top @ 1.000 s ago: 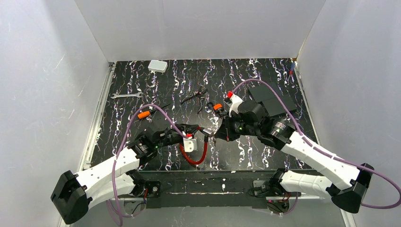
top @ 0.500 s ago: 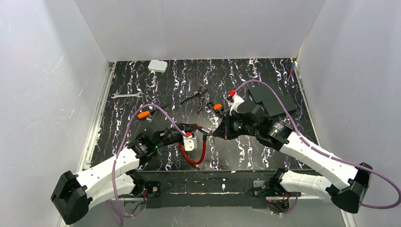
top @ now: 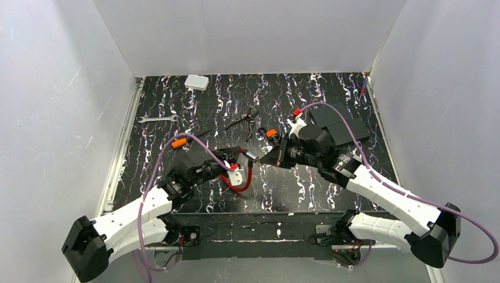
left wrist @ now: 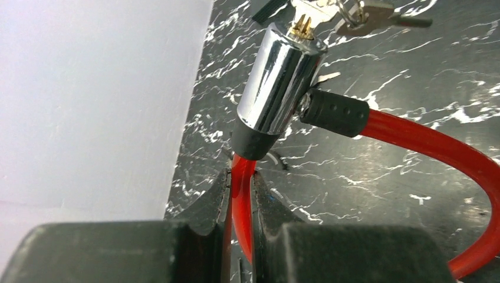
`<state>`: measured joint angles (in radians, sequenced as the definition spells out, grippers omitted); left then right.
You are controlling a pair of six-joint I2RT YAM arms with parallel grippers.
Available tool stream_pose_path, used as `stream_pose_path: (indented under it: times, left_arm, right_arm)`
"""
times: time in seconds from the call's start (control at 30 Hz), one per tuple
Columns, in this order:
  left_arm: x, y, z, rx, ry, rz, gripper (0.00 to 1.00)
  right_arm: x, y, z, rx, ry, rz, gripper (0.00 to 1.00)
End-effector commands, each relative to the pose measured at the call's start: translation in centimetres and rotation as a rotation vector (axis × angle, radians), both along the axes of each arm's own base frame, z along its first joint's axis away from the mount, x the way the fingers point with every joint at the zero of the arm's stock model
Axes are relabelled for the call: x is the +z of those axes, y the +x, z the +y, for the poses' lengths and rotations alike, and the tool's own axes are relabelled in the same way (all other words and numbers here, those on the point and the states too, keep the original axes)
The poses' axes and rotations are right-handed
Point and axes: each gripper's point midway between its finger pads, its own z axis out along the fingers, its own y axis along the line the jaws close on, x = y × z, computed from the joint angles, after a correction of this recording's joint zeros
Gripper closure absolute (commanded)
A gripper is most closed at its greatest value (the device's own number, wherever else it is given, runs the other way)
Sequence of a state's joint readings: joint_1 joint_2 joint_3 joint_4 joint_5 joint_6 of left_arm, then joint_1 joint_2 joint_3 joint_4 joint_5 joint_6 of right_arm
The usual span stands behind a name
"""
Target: Unlock with the key
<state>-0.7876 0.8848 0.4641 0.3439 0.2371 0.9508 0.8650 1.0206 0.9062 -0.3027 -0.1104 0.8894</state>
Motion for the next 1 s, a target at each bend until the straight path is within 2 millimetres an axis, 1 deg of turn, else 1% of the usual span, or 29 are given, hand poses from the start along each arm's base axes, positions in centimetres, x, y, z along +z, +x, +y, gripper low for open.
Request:
stream_pose_path:
  times: [0.0, 0.23, 0.37, 0.53, 0.7, 0.83, 0.97]
  left_arm:
    - [6.4, -0.1, -0.5, 0.008, -0.138, -0.224, 1.00]
    - [8.5, 1.0, 1.1, 0.123, -0.180, -0.320, 1.00]
    - [9.2, 1.5, 1.8, 0.173, -0.203, -0.348, 1.00]
    - [9.1, 1.5, 1.9, 0.189, -0.188, -0.366, 1.00]
    - [9.3, 1.7, 2.2, 0.213, -0.189, -0.380, 1.00]
    - [9.3, 1.7, 2.1, 0.212, -0.191, -0.379, 1.00]
    - [9.2, 1.7, 2.0, 0.207, -0.191, -0.375, 1.00]
  right_arm:
    - [2.6, 1.8, 2.1, -0.046, 0.169, 0.020, 0.99]
    - [4.5, 3.1, 2.7, -0.103, 0.277, 0.064, 0.99]
    - [5.1, 3.5, 3.3, -0.116, 0.337, 0.097, 0.99]
    - [5.1, 3.8, 4.2, -0.125, 0.407, 0.169, 0.99]
    - [6.3, 4.0, 4.9, -0.132, 0.488, 0.222, 0.99]
    - [7.0, 4.3, 5.0, -0.137, 0.505, 0.217, 0.99]
    - [6.8, 4.4, 4.8, -0.151, 0.500, 0.213, 0.99]
